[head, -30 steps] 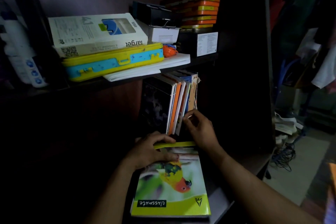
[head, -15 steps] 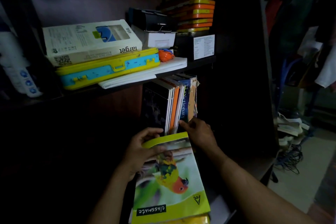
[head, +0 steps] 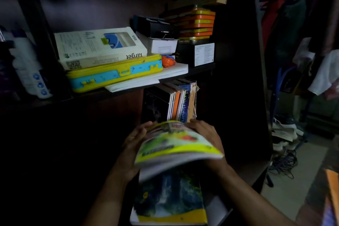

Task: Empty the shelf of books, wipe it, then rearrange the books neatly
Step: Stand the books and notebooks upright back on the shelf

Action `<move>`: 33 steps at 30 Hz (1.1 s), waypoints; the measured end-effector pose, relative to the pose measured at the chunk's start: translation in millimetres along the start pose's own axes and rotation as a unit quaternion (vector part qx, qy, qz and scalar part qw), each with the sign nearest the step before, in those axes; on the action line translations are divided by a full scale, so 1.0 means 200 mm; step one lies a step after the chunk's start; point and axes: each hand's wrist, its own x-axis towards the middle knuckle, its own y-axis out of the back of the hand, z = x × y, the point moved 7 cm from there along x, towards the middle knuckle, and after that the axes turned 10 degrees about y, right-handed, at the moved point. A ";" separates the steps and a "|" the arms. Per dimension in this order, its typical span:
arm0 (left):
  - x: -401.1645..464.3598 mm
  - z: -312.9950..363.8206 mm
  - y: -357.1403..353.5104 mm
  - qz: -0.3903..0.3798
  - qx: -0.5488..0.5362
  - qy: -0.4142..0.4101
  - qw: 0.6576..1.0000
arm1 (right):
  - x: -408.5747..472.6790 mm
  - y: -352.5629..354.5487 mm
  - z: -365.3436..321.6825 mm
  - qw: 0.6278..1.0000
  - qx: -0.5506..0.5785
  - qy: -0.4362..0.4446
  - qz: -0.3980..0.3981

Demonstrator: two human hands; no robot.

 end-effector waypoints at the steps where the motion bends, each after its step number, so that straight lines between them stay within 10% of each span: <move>1: -0.01 -0.02 -0.01 -0.012 -0.001 0.007 1.000 | -0.02 0.01 0.04 0.998 0.032 -0.057 0.021; 14: -0.01 -0.06 -0.12 -0.057 0.050 0.029 0.997 | -0.07 0.13 0.08 0.959 0.128 -0.190 0.165; 26: 0.03 -0.04 0.00 0.144 0.195 -0.080 0.967 | -0.18 0.29 0.13 0.907 0.104 -0.280 0.298; 33: 0.06 -0.06 0.00 0.109 0.271 -0.094 0.952 | -0.14 0.13 0.11 0.949 0.110 -0.262 0.139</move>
